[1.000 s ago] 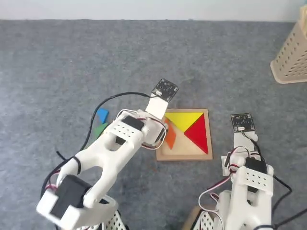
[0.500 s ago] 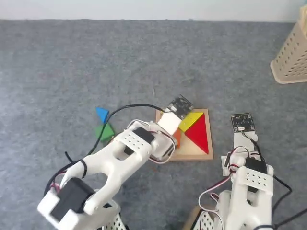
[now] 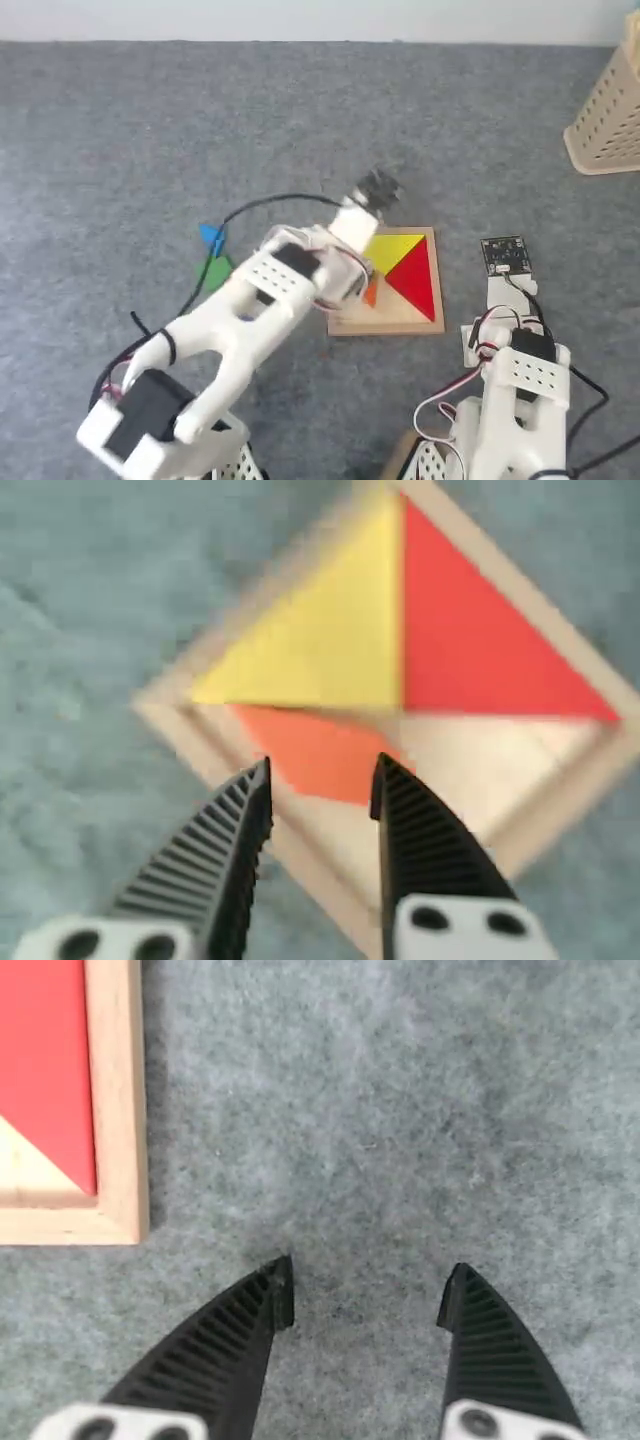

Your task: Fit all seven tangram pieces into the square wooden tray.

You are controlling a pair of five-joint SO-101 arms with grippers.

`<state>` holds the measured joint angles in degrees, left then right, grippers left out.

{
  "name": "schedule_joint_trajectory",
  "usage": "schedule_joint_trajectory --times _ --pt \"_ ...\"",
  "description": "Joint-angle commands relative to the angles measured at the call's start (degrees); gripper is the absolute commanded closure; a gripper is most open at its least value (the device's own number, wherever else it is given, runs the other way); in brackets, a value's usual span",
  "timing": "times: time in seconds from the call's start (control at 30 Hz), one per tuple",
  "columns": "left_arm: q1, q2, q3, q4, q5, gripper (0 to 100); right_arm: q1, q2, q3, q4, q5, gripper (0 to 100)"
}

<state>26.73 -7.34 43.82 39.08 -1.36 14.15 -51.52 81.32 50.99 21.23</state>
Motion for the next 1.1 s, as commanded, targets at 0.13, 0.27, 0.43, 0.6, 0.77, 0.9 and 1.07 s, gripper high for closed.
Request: schedule_joint_trajectory --times 0.13,0.27,0.43,0.6,0.77,0.9,1.07 --pt "-3.52 10.20 -5.49 -2.46 -3.69 85 -1.71 0.40 -0.18 -0.84 -0.09 75.7" --pt "-3.25 8.35 -4.97 0.09 -3.69 85 -1.71 0.40 -0.18 -0.84 -0.09 75.7" --pt "1.49 4.22 0.75 1.14 -3.69 85 -1.71 0.40 -0.18 -0.84 -0.09 75.7" --pt "6.07 -0.62 4.53 1.23 -3.25 85 -1.71 0.40 -0.18 -0.84 -0.09 75.7" --pt "2.37 -3.60 2.24 1.05 -3.25 85 -1.71 0.40 -0.18 -0.84 -0.09 75.7" --pt "-4.92 -2.46 -3.82 0.79 -3.16 85 -1.71 0.40 -0.18 -0.84 -0.09 75.7" --pt "-8.35 5.71 -9.54 -2.02 -0.62 85 -1.80 0.40 -0.18 -0.84 -0.09 75.7"
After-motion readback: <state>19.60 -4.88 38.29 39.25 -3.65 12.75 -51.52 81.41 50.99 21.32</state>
